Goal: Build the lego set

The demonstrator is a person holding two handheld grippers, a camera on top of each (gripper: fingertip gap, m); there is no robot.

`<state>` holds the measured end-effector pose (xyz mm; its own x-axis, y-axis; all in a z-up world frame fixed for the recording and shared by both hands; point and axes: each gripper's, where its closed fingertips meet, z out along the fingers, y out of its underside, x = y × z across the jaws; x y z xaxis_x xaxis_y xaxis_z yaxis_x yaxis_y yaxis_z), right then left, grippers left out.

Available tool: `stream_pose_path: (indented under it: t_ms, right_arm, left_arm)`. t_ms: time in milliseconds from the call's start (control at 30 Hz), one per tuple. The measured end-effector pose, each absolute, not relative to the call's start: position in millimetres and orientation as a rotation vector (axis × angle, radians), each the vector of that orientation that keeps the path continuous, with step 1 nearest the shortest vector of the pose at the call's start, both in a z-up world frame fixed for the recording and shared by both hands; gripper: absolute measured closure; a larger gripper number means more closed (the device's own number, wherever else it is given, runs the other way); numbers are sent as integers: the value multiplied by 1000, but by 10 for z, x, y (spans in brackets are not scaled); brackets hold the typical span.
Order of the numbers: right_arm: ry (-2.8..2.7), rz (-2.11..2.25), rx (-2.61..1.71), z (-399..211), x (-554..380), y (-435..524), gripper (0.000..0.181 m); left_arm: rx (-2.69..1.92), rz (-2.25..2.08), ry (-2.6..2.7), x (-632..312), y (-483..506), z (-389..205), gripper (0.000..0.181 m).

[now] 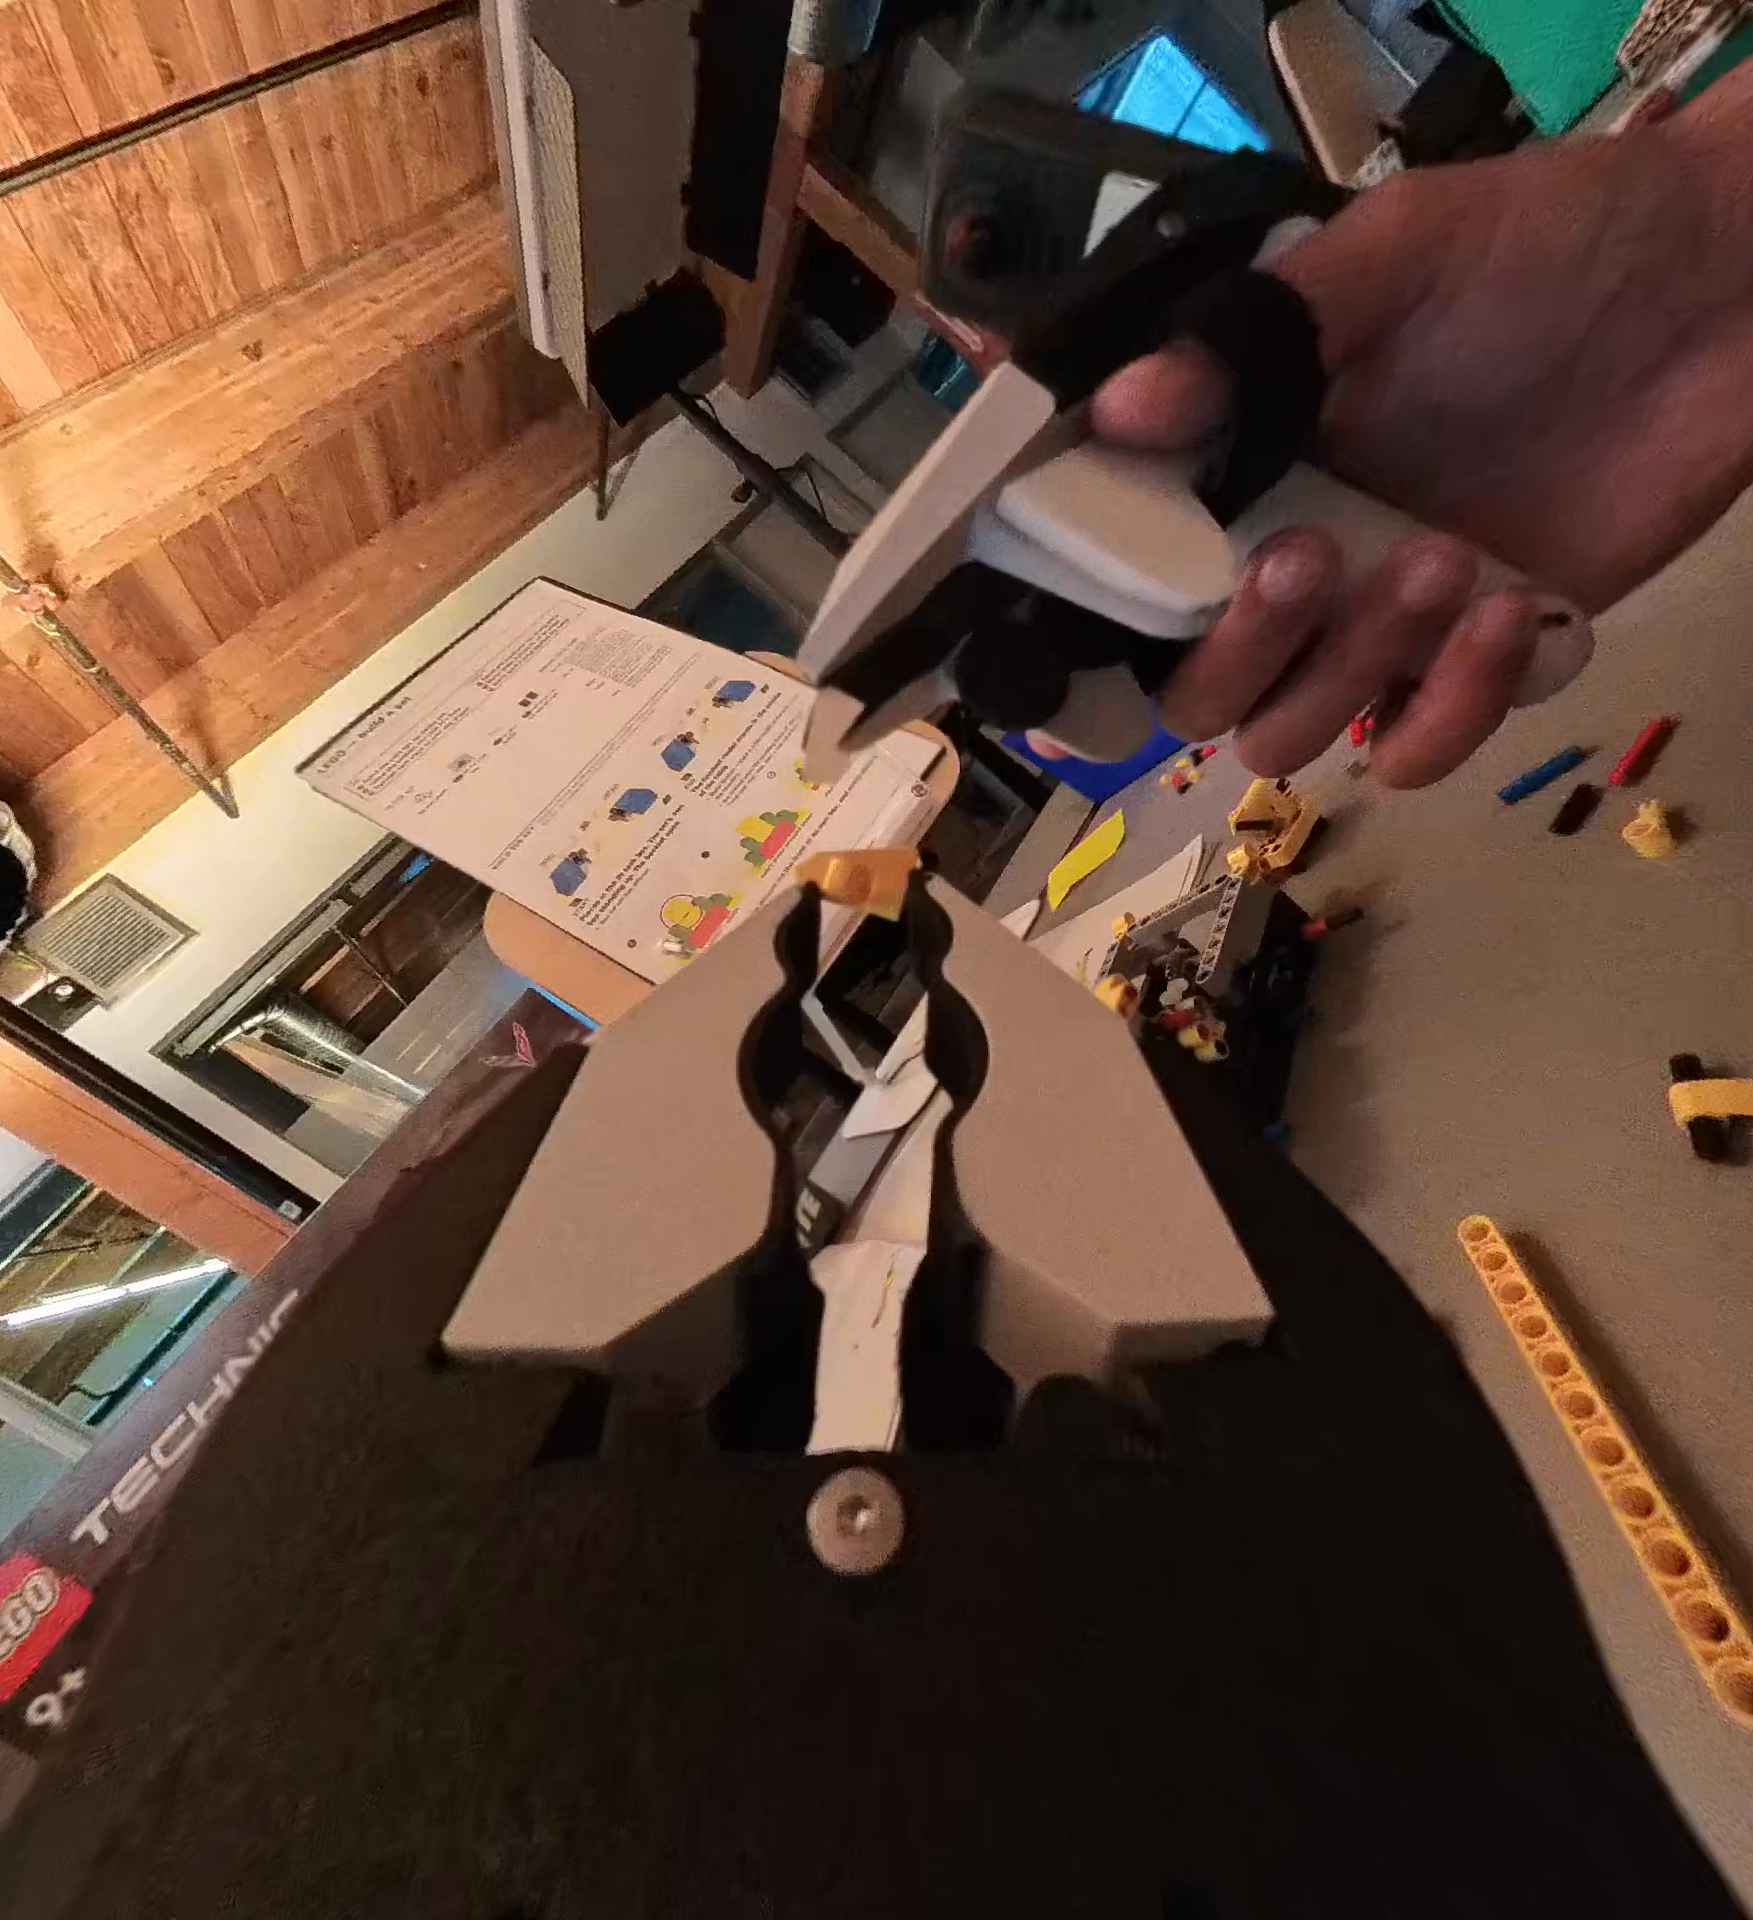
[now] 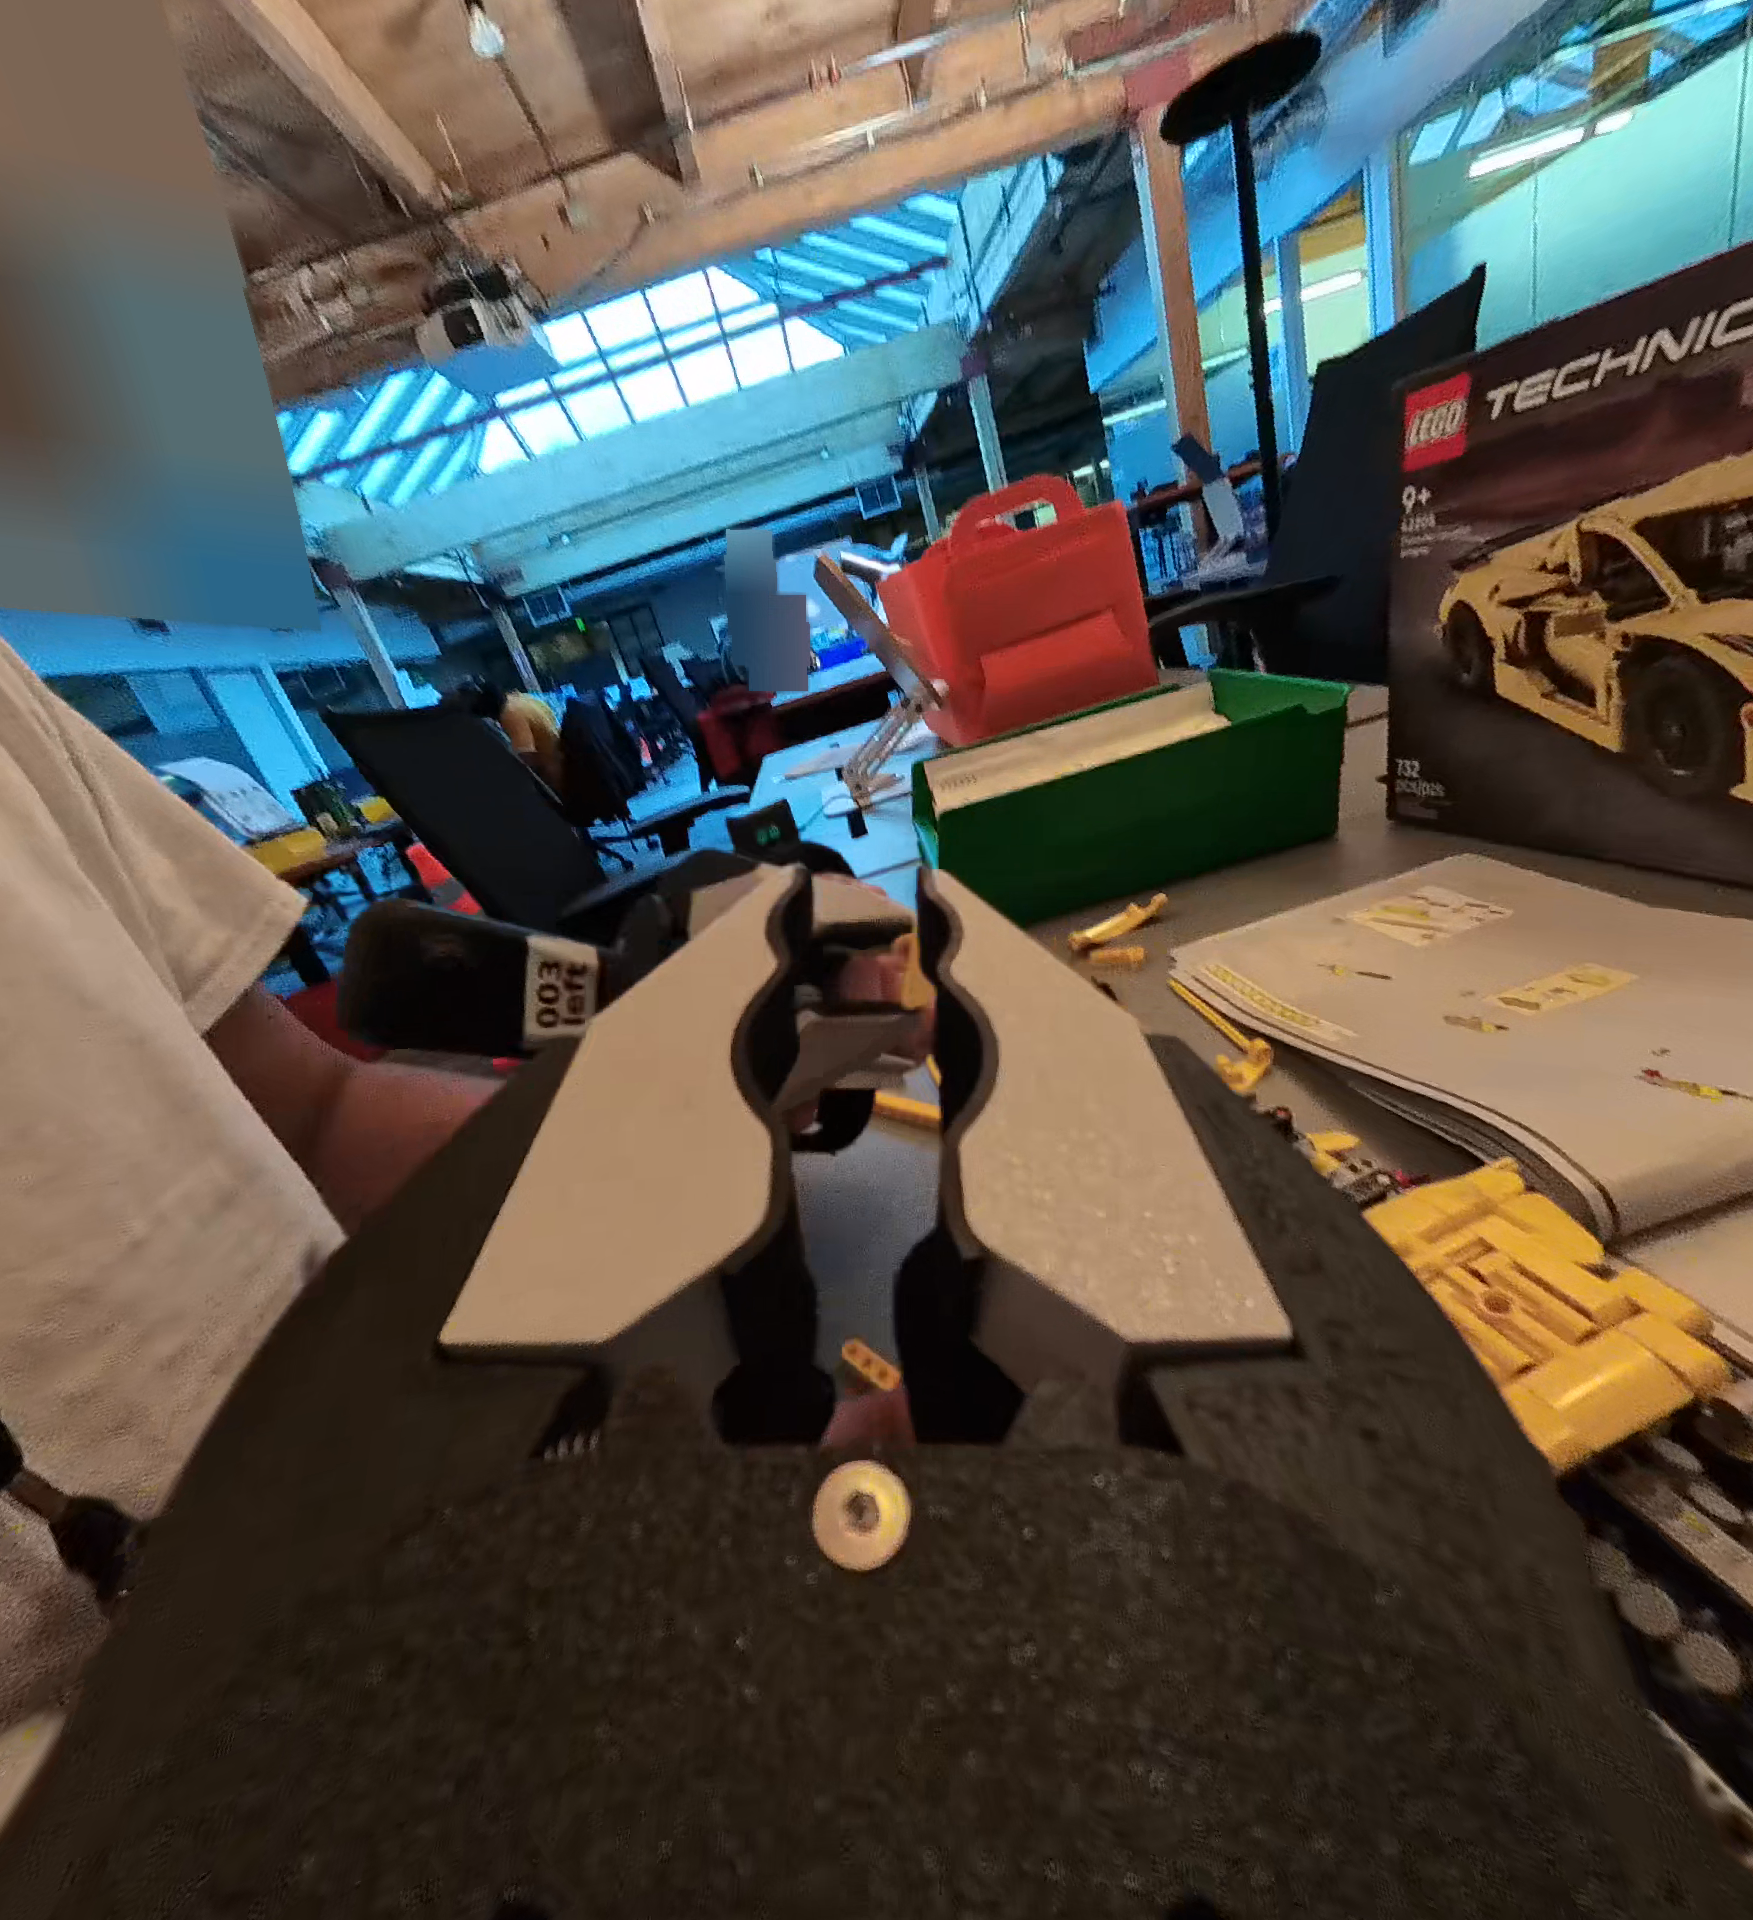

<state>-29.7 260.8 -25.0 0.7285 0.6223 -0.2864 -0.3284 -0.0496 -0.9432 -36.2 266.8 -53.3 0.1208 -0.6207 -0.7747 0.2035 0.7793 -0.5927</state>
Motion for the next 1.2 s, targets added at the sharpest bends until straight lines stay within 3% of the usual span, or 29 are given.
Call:
stream_pose_path:
  t_ms: [133, 233, 567, 767, 833, 1200]
  right_arm:
    - [-278, 866, -1507, -386, -346, 2588, 166]
    - [-245, 881, -1534, -457, -334, 2632, 153]
    - [-284, 912, -1555, -512, -464, 2625, 148]
    - [-311, 943, -1512, -475, -517, 2607, 163]
    - [-288, 993, -1494, -418, -498, 2580, 153]
    - [-308, 941, -1523, -445, -526, 2588, 141]
  left_arm:
    - [-354, -571, 1340, -343, 2640, -576, 165]
    - [-346, -567, 1337, -346, 2628, -573, 165]
    - [-367, -582, 1345, -334, 2660, -595, 165]
    - [-376, -541, 1324, -339, 2671, -569, 165]
    - [-383, -574, 1327, -339, 2664, -573, 165]
    - [-387, -570, 1342, -321, 2672, -606, 166]
